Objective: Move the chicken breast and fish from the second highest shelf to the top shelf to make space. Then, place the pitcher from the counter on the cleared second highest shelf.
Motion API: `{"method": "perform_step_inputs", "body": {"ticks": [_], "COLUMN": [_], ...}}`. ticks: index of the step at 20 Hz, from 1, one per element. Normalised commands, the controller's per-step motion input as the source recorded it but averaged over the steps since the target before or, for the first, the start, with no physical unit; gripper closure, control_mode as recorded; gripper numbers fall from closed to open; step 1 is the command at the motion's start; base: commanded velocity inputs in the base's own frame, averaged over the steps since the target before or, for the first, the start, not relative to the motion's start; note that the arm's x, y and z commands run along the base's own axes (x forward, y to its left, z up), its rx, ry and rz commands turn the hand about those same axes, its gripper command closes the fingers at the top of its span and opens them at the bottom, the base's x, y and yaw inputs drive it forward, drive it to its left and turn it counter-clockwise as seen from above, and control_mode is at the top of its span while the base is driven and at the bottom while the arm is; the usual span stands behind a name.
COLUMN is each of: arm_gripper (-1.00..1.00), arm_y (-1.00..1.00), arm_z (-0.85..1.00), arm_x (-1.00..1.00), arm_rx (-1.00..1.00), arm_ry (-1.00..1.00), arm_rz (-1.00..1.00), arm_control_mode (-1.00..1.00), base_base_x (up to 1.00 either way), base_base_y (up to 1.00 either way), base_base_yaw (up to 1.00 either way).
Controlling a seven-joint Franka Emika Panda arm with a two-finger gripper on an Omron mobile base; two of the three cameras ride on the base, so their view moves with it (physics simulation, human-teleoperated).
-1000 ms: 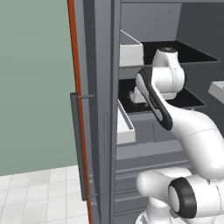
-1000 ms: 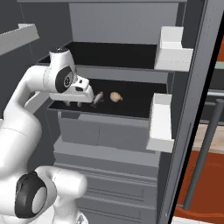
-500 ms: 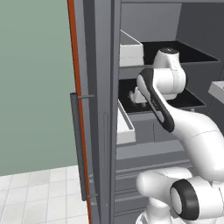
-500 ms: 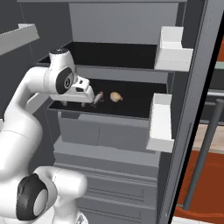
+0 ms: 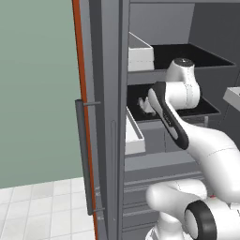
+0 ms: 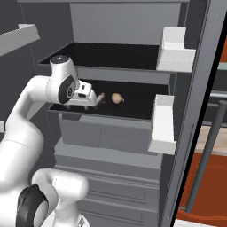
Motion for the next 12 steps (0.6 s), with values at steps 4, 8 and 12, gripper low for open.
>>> {"method": "perform_step_inputs", "body": {"ticks": [4,8,12], "arm_gripper": [-1.00,-1.00,-1.00], "arm_y": [0.00,0.00,0.00], "arm_z": [-0.38,-0.29,-0.05], "arm_x": [0.12,0.29,0.53], "arm_rx": [0.00,0.00,0.01], "arm_ry": [-0.30,-0.22,-0.03], "arm_rz": [0.00,0.00,0.00], "arm_control_mode": [-1.00,-1.00,-1.00], "base_base_x": [0.00,0.00,0.00], "base_base_y": [0.00,0.00,0.00], "base_base_yaw": [0.00,0.00,0.00]}}
